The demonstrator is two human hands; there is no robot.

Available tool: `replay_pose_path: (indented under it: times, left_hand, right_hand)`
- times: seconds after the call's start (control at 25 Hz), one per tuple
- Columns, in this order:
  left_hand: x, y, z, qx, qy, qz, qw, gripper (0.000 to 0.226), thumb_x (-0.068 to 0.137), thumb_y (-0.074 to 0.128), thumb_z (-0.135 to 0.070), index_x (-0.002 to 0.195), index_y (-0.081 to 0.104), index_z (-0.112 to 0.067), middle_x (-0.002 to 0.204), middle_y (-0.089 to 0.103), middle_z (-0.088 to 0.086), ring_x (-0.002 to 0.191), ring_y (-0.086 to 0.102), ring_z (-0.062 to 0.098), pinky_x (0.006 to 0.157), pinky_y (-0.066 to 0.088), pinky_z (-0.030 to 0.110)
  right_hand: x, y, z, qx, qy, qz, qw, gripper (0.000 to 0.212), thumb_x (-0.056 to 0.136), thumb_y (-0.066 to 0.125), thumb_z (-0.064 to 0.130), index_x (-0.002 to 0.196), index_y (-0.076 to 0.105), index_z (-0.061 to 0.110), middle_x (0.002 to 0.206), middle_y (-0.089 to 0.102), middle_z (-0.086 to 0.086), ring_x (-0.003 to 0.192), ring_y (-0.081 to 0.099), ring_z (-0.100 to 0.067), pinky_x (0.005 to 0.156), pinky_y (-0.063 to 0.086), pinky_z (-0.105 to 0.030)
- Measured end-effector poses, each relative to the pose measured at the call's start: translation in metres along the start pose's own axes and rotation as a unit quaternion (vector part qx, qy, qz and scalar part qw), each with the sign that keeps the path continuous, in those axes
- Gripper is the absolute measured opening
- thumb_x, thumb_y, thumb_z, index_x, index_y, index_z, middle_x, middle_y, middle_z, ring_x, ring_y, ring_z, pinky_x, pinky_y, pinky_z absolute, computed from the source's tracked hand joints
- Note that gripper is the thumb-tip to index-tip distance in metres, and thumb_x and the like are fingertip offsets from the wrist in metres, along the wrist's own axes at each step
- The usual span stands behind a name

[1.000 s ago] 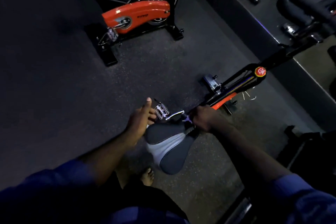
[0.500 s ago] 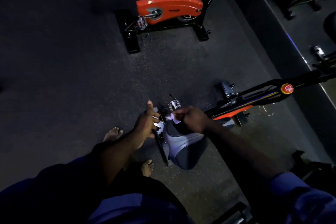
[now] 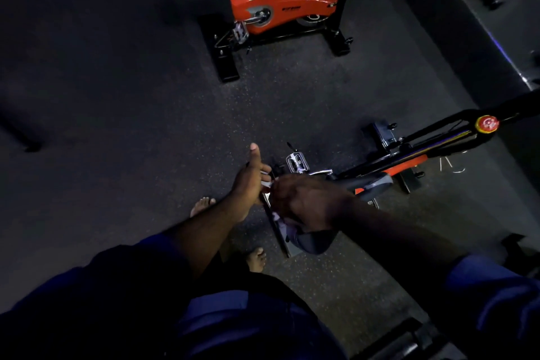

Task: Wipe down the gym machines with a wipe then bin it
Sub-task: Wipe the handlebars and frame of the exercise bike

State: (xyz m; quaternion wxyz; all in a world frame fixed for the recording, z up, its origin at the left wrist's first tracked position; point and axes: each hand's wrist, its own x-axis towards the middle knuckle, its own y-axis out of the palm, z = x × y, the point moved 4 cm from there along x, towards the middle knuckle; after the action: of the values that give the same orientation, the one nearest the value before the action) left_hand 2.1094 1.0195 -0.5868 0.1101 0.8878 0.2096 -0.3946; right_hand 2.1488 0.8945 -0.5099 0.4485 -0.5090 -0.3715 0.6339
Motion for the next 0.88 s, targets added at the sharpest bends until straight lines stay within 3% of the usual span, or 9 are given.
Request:
replay_pose_path:
  times: [0.12,0.2,0.32,0.44,0.52,0.6,0.68,0.8,0.88]
  left_hand:
    - [0.001,0.016,-0.012,0.022,0.036,-0.012,0.999,0.079,0.104,0.019,-0.070,0.107,0.067,-0.008,0.092,0.068,0.006,0.082,0.063,0.022,0.066,0.045,0.031]
    - [0.003,0.030,-0.023,0.067,0.057,-0.004,0.996,0.075,0.101,0.023,-0.077,0.098,0.066,-0.016,0.089,0.068,0.003,0.089,0.065,0.025,0.079,0.052,0.038]
    - [0.009,0.052,-0.031,0.204,0.092,0.057,0.973,0.087,0.081,0.029,-0.092,0.093,0.070,-0.017,0.101,0.074,0.010,0.108,0.069,0.033,0.103,0.052,0.048]
    - [0.005,0.085,-0.038,0.396,0.122,0.168,0.894,0.080,0.099,0.030,-0.078,0.100,0.073,-0.010,0.118,0.074,0.019,0.117,0.067,0.032,0.105,0.049,0.044]
    - [0.005,0.105,-0.042,0.473,0.131,0.206,0.847,0.102,0.085,0.018,-0.091,0.113,0.076,-0.011,0.124,0.073,0.017,0.120,0.066,0.029,0.107,0.048,0.044]
    - [0.007,0.124,-0.045,0.522,0.133,0.234,0.809,0.114,0.071,0.009,-0.098,0.124,0.074,-0.019,0.129,0.071,0.015,0.123,0.064,0.030,0.110,0.046,0.045]
    - [0.009,0.136,-0.047,0.539,0.142,0.259,0.789,0.110,0.075,0.012,-0.096,0.128,0.072,-0.022,0.132,0.070,0.014,0.126,0.063,0.031,0.113,0.043,0.046]
    - [0.005,0.147,-0.044,0.527,0.152,0.316,0.775,0.087,0.098,0.021,-0.080,0.136,0.068,-0.016,0.141,0.064,0.016,0.135,0.057,0.030,0.117,0.039,0.045]
    - [0.005,0.150,-0.041,0.519,0.143,0.332,0.775,0.085,0.100,0.022,-0.077,0.138,0.066,-0.015,0.146,0.061,0.015,0.138,0.054,0.029,0.118,0.037,0.045]
  right_hand:
    - [0.001,0.001,-0.029,0.168,0.233,-0.092,0.953,0.039,0.094,0.041,0.039,0.096,0.070,0.013,0.099,0.071,-0.012,0.093,0.065,-0.034,0.081,0.053,-0.044]
    - [-0.016,0.012,-0.047,0.234,0.352,-0.109,0.900,0.041,0.100,0.038,0.038,0.100,0.068,0.010,0.097,0.071,-0.020,0.090,0.066,-0.040,0.078,0.051,-0.044]
    - [-0.060,0.024,-0.058,0.200,0.386,-0.076,0.897,0.034,0.104,0.038,0.044,0.103,0.064,0.022,0.100,0.072,-0.017,0.090,0.068,-0.039,0.077,0.053,-0.044]
    - [-0.112,0.024,-0.074,0.144,0.392,-0.049,0.907,0.036,0.102,0.036,0.050,0.099,0.062,0.026,0.094,0.071,-0.008,0.088,0.069,-0.033,0.075,0.055,-0.040]
    - [-0.141,0.024,-0.086,0.113,0.394,-0.071,0.909,0.034,0.103,0.039,0.043,0.099,0.064,0.021,0.093,0.068,-0.008,0.087,0.067,-0.033,0.076,0.054,-0.041]
    - [-0.166,0.023,-0.088,0.097,0.427,-0.142,0.888,0.034,0.102,0.040,0.037,0.097,0.065,0.015,0.091,0.066,-0.008,0.084,0.065,-0.033,0.074,0.049,-0.037]
    - [-0.180,0.026,-0.077,0.154,0.507,-0.233,0.815,0.026,0.104,0.047,0.028,0.102,0.069,0.013,0.095,0.070,-0.009,0.087,0.066,-0.032,0.073,0.041,-0.032]
    - [-0.184,0.053,-0.051,0.273,0.660,-0.368,0.595,0.029,0.107,0.053,0.026,0.129,0.072,0.022,0.123,0.075,-0.001,0.110,0.068,-0.021,0.082,0.041,-0.021]
    - [-0.168,0.064,-0.024,0.244,0.721,-0.426,0.489,0.032,0.105,0.058,0.023,0.135,0.070,0.024,0.127,0.073,-0.003,0.112,0.068,-0.019,0.084,0.040,-0.016]
